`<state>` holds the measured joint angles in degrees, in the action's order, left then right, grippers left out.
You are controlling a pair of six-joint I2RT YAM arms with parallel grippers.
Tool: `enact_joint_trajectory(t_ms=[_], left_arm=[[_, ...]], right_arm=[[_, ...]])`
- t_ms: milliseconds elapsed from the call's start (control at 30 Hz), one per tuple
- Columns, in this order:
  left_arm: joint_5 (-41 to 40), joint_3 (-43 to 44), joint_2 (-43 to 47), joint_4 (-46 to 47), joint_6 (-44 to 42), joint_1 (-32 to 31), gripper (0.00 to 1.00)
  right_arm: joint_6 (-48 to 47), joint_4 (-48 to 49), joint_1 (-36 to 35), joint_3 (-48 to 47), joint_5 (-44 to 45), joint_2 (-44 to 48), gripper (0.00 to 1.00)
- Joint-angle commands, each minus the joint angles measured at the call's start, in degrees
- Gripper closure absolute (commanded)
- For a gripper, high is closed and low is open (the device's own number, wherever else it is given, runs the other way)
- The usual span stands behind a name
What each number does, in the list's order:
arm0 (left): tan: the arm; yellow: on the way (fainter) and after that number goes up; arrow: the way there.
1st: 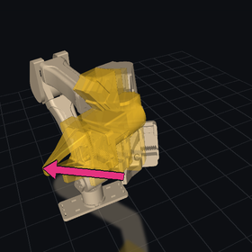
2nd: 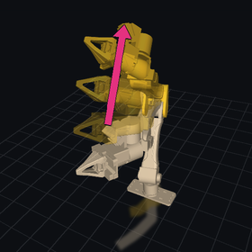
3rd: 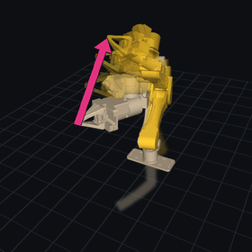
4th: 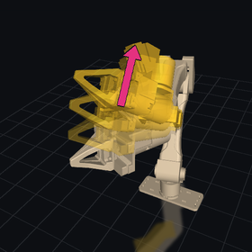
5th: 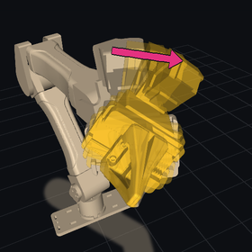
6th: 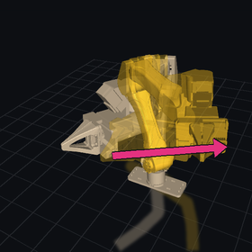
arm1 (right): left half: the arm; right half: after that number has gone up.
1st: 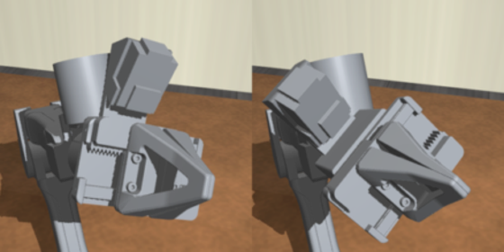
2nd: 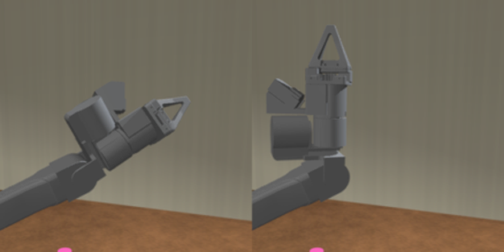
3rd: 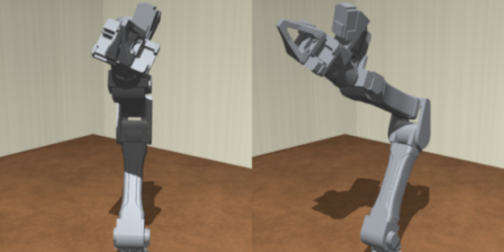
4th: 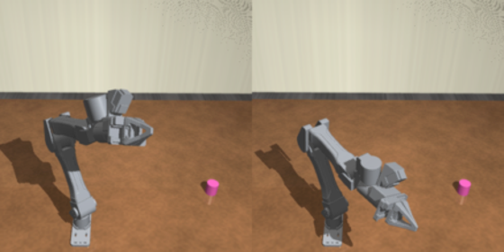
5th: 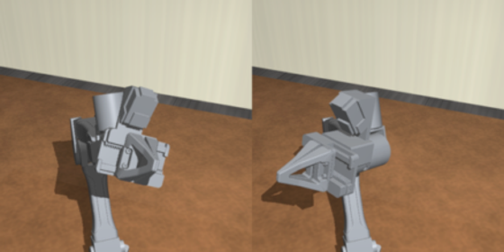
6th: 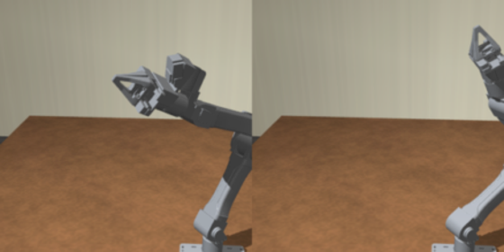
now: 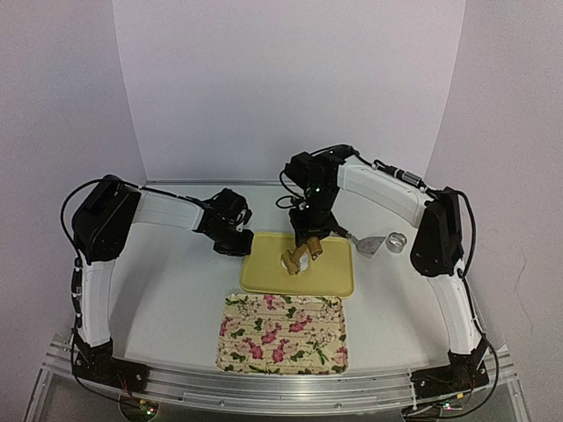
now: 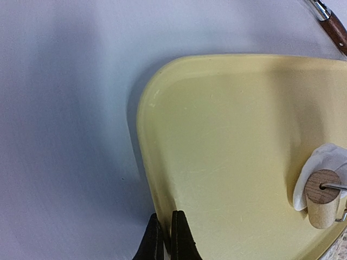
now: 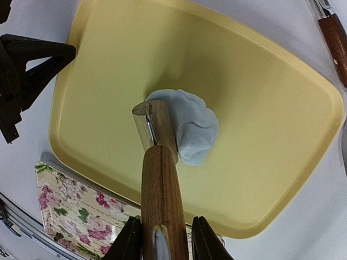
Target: Roll out the dumpling wrappers from the dough
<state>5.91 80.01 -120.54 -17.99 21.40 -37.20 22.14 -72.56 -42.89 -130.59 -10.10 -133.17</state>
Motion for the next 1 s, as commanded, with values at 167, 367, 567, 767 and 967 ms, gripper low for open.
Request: enact_joint_trajectory(t_ms=[167,367,567,767,967], left_arm=[[3.88,-3.68,2.94,-1.32,-3.21,-0.46,1.0],[5.01,-4.1,3.02,-0.82,-2.2,-0.76,1.0],[4.75,-4.1,3.05,-0.91,-0.33,-0.77,1.0],[2.54,-3.36,2.38,-3.1,4.03,-0.77,1.0],[2.91,-4.49,3.18,-2.13,9.29,-0.77,1.0]], right_arm=[[0.04,-15.23,1.49,-1.75,-3.64,-6.76,1.0],[1.71,-9.89,1.49,-1.34,-8.58,-7.04,1.0],[3.36,-6.61,1.49,-4.19,-11.33,-6.32,1.0],[4.1,-4.47,1.49,-5.97,-12.12,-1.38,1.0],[7.36,-3.15,1.49,-7.69,-12.49,5.32,1.0]])
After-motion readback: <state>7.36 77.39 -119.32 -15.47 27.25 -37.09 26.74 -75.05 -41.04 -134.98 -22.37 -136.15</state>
